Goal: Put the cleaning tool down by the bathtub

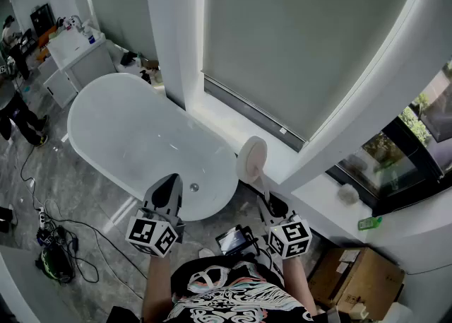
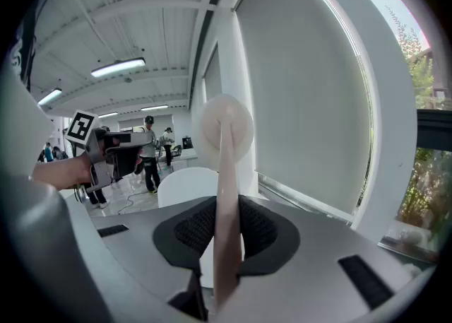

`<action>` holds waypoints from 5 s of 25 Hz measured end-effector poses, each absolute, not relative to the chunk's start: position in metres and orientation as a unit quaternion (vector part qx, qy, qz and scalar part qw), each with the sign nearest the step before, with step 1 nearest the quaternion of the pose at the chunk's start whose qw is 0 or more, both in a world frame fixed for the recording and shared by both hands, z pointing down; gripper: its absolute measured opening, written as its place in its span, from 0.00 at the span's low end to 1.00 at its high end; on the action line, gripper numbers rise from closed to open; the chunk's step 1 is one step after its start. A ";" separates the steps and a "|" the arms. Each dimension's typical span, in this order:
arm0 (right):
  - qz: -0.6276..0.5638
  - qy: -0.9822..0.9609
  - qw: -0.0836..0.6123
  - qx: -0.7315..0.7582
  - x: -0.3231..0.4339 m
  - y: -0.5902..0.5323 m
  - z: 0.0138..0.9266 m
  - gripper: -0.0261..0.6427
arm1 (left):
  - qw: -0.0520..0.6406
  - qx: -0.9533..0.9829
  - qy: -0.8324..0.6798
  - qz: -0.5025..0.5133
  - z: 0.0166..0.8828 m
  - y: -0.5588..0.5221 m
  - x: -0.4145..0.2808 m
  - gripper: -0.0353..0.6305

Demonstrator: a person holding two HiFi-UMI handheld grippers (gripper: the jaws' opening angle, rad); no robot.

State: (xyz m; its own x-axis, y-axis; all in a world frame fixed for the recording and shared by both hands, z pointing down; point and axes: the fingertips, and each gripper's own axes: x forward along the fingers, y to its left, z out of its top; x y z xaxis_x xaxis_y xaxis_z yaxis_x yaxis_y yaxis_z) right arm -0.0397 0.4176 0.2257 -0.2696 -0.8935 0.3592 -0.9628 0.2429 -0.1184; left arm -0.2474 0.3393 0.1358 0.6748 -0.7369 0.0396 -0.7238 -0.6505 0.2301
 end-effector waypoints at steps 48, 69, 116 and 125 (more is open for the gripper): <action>0.157 -0.772 -0.035 0.615 0.077 0.533 0.189 0.18 | 0.052 0.913 -0.402 0.042 0.161 0.446 -0.109 0.08; 0.178 -0.764 -0.027 0.620 0.082 0.282 0.185 0.18 | 0.055 0.913 -0.403 0.039 0.149 0.185 -0.098 0.08; 0.216 -0.850 0.008 0.480 0.114 -0.022 0.221 0.18 | 0.084 0.841 -0.534 0.039 0.180 -0.072 -0.071 0.08; 0.233 -0.848 0.031 0.475 0.126 -0.048 0.261 0.18 | 0.092 0.833 -0.540 0.081 0.234 -0.093 -0.069 0.08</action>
State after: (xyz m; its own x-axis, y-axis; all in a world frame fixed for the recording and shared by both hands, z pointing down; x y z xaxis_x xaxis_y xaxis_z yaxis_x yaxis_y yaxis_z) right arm 0.1260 -0.0477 0.2607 -0.5477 -0.7908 0.2732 -0.8193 0.4407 -0.3667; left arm -0.0687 -0.0934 0.2335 0.4044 -0.8837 0.2356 -0.9139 -0.4006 0.0661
